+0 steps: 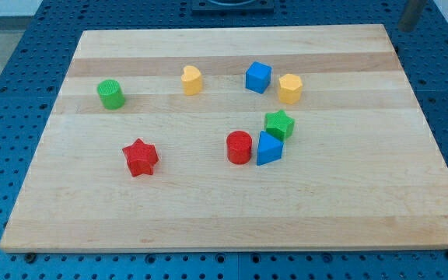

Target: Move your arm to the yellow hexagon

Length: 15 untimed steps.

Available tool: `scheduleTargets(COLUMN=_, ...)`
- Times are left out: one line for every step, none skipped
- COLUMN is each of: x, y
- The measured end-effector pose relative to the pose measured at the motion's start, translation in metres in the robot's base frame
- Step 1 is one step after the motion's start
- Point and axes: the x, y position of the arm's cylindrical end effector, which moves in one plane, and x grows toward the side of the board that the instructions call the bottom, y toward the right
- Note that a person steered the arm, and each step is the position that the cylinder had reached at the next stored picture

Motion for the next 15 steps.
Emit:
scheduleTargets(x=0.0, y=0.0)
scheduleTargets(x=0.0, y=0.0)
scheduleTargets(x=0.0, y=0.0)
scheduleTargets(x=0.013, y=0.0)
scheduleTargets(x=0.058, y=-0.012)
scheduleTargets(x=0.098, y=-0.033)
scheduleTargets(x=0.127, y=-0.058)
scheduleTargets(x=0.133, y=-0.073)
scheduleTargets(x=0.133, y=-0.073)
scheduleTargets(x=0.153, y=-0.081)
scheduleTargets(x=0.17, y=-0.096)
scheduleTargets(x=0.175, y=-0.122)
scheduleTargets(x=0.175, y=-0.155)
scheduleTargets(x=0.175, y=-0.183)
scheduleTargets(x=0.175, y=-0.215)
